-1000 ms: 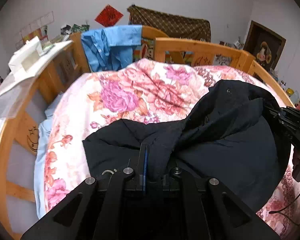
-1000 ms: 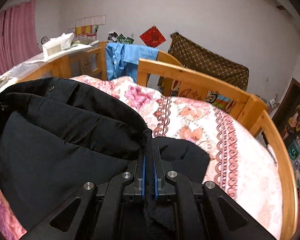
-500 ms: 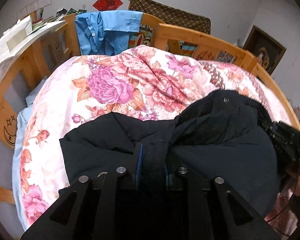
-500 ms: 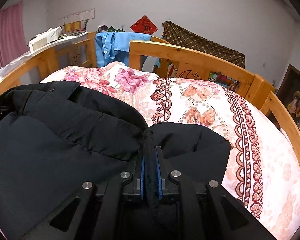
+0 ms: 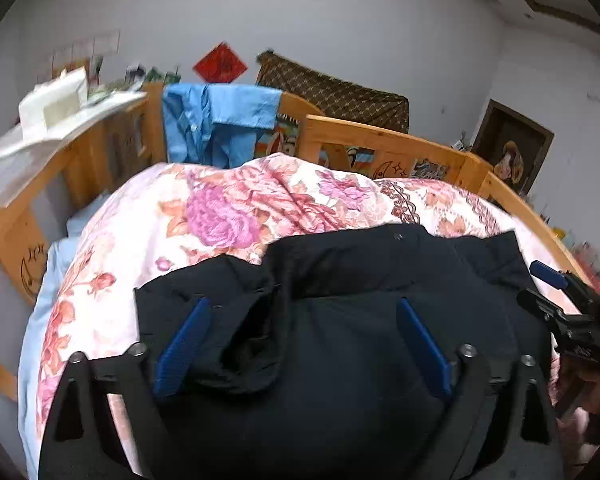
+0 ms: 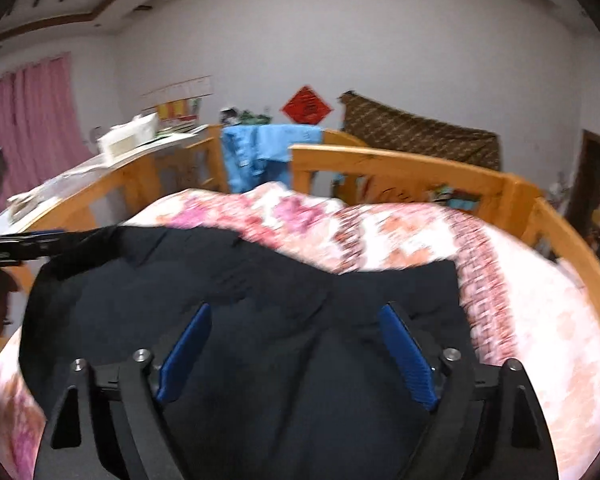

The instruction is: Fold large clothes

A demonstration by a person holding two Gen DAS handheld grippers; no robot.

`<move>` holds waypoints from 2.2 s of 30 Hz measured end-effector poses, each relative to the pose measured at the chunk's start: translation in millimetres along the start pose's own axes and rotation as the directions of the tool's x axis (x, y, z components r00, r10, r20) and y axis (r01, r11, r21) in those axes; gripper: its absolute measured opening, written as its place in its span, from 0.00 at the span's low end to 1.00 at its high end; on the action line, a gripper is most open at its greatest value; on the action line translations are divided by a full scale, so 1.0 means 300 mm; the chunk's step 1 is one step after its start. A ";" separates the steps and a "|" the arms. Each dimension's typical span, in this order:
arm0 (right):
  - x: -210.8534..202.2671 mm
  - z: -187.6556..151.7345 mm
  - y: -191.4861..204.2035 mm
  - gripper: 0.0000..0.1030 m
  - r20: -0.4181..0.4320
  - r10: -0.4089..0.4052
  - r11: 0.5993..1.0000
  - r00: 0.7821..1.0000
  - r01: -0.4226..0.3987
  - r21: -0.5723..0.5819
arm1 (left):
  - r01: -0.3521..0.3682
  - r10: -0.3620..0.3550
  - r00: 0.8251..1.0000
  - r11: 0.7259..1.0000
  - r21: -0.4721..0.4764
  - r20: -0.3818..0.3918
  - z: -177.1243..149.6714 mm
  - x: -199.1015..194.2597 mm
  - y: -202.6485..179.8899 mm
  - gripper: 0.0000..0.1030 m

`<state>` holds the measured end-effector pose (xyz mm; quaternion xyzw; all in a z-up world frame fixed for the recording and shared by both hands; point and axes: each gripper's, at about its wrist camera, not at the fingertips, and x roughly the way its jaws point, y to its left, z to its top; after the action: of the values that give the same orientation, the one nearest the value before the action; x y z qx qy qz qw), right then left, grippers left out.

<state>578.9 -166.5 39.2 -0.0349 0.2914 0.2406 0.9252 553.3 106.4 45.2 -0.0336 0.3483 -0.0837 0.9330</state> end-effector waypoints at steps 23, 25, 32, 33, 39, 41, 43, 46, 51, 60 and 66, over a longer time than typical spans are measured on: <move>0.301 -0.004 -0.080 0.95 -0.155 0.009 1.000 0.988 -0.004 0.031 | -0.158 0.155 0.974 0.987 -0.010 -0.168 -0.027 0.320 -0.038 0.94; 0.374 0.011 -0.100 0.96 -0.177 -0.006 1.000 0.984 0.010 0.022 | -0.179 0.174 0.967 0.984 -0.011 -0.184 -0.015 0.377 -0.015 0.94; 0.518 0.006 -0.133 1.00 -0.228 -0.006 0.999 0.974 0.017 0.046 | -0.165 0.152 0.962 0.985 -0.042 -0.229 -0.004 0.518 0.041 0.99; 0.530 -0.001 -0.137 1.00 -0.223 -0.002 0.998 0.975 0.015 0.055 | -0.164 0.149 0.962 0.985 -0.049 -0.227 -0.004 0.527 0.048 0.99; 0.556 -0.010 -0.145 1.00 -0.198 0.006 0.997 0.980 0.009 0.077 | -0.149 0.133 0.973 0.986 -0.076 -0.189 -0.007 0.521 0.058 0.99; 0.557 -0.011 -0.141 1.00 -0.192 0.006 0.997 0.981 0.009 0.078 | -0.141 0.124 0.976 0.986 -0.087 -0.177 -0.014 0.517 0.064 0.99; 0.562 -0.017 -0.142 1.00 -0.183 0.009 0.997 0.983 0.006 0.079 | -0.137 0.120 0.978 0.986 -0.092 -0.173 -0.017 0.518 0.064 0.99; 0.595 -0.027 -0.153 1.00 -0.197 0.024 0.995 0.980 -0.005 0.096 | -0.132 0.112 0.977 0.986 -0.104 -0.183 -0.015 0.537 0.072 0.99; 0.616 -0.029 -0.158 1.00 -0.209 0.029 0.994 0.978 -0.007 0.105 | -0.132 0.109 0.975 0.985 -0.114 -0.192 -0.013 0.553 0.076 0.99; 0.614 -0.051 -0.154 1.00 -0.175 0.019 0.994 0.984 0.001 0.108 | -0.140 0.118 0.975 0.985 -0.105 -0.188 -0.018 0.549 0.067 0.99; 0.522 -0.023 -0.150 1.00 -0.178 0.034 0.995 0.983 -0.017 0.095 | -0.108 0.080 0.969 0.988 -0.109 -0.234 0.005 0.489 0.068 0.99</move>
<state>708.2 -141.1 -56.9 -0.0096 0.3850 0.2345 0.8926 666.1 100.1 -50.7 -0.0635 0.4592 -0.0214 0.8858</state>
